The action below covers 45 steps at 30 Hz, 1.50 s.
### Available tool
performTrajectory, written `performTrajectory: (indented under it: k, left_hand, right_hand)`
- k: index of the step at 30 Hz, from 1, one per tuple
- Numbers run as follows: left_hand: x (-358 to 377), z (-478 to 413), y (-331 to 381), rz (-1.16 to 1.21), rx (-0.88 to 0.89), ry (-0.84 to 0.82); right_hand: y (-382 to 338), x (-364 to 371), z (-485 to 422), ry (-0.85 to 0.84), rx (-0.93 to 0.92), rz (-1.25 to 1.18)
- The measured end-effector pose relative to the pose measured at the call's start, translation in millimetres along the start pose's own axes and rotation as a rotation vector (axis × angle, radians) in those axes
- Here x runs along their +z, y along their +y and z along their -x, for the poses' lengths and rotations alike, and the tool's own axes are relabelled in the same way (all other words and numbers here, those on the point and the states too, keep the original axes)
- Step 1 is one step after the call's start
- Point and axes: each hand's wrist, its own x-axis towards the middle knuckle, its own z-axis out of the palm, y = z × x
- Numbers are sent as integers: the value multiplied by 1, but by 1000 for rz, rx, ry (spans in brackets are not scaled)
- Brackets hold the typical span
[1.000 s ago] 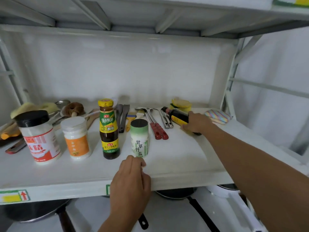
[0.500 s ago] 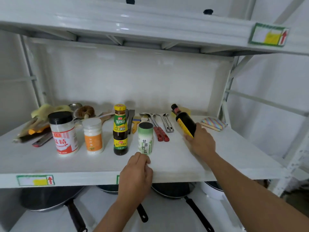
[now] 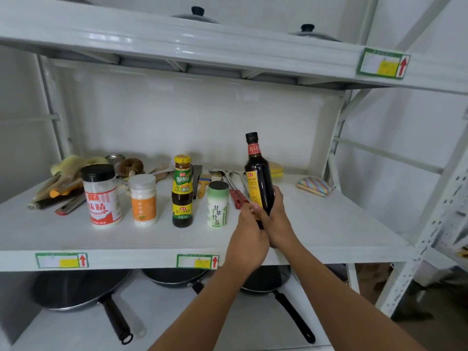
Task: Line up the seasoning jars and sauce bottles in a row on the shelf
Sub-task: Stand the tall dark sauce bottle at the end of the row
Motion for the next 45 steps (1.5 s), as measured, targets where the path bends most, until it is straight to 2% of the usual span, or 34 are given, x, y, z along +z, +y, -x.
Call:
performTrajectory:
  k: [4,8,14,21,33,38,45]
  left_hand:
    - [-3,-18,-5,17,11,-61]
    - [-8,-32,-13,-34,70,-182]
    - [-6,-47,-25,-24,38,-244]
    - [-7,-58,-38,15,0,-203]
    - [-10,-55,-32,71,-7,-207]
    - [-10,-61,-43,174,-104,-181]
    - [-10,-55,-34,118,-76,-162]
  right_hand:
    - [7,-3,-8,-81,26,-60]
    - [13,-10,-15,-109,49,-78]
    - [18,-13,-22,-118,75,-123]
    - [21,-6,-20,-118,16,-33]
    - [17,-7,-15,-56,90,80]
    - [13,-5,-12,-10,104,159]
    - [14,-7,-12,12,117,216]
